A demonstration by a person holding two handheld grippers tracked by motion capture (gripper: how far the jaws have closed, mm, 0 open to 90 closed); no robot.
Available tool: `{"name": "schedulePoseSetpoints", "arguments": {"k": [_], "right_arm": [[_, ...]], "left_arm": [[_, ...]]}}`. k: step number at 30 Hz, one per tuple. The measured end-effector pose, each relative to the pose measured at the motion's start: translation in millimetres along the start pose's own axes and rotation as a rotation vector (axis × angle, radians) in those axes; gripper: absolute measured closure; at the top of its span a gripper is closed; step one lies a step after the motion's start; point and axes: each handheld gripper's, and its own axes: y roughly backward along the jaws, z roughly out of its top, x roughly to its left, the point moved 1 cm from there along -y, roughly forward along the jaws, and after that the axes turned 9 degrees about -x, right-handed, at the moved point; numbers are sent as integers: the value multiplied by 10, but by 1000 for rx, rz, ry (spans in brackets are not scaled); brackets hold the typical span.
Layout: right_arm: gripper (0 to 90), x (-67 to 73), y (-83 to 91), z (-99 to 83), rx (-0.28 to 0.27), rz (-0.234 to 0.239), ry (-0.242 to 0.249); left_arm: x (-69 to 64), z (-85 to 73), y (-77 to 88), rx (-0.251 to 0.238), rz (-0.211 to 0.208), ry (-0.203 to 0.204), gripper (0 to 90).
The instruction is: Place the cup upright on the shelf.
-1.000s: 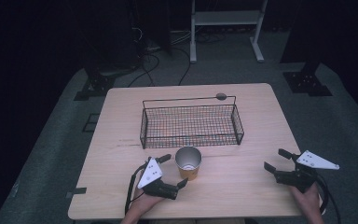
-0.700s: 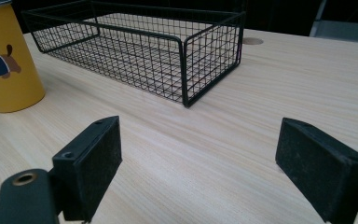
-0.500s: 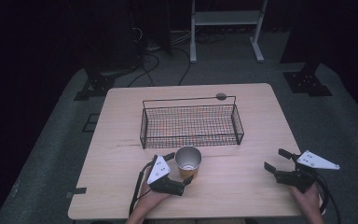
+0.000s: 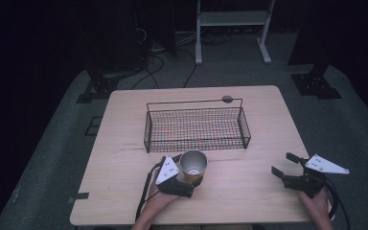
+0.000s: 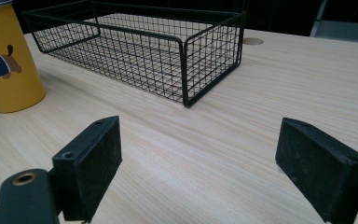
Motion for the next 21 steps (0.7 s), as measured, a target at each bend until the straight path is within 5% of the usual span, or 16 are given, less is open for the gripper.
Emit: {"name": "schedulePoseSetpoints", "arguments": {"k": [9,21], "right_arm": [[134,3,-1,0,1,1,3],[133,0,1,0,-1,1,1]], "left_arm": [[-3,29,-75,-8,-5,8,4],[4,37,-83,-14,-13,-9,119]]}}
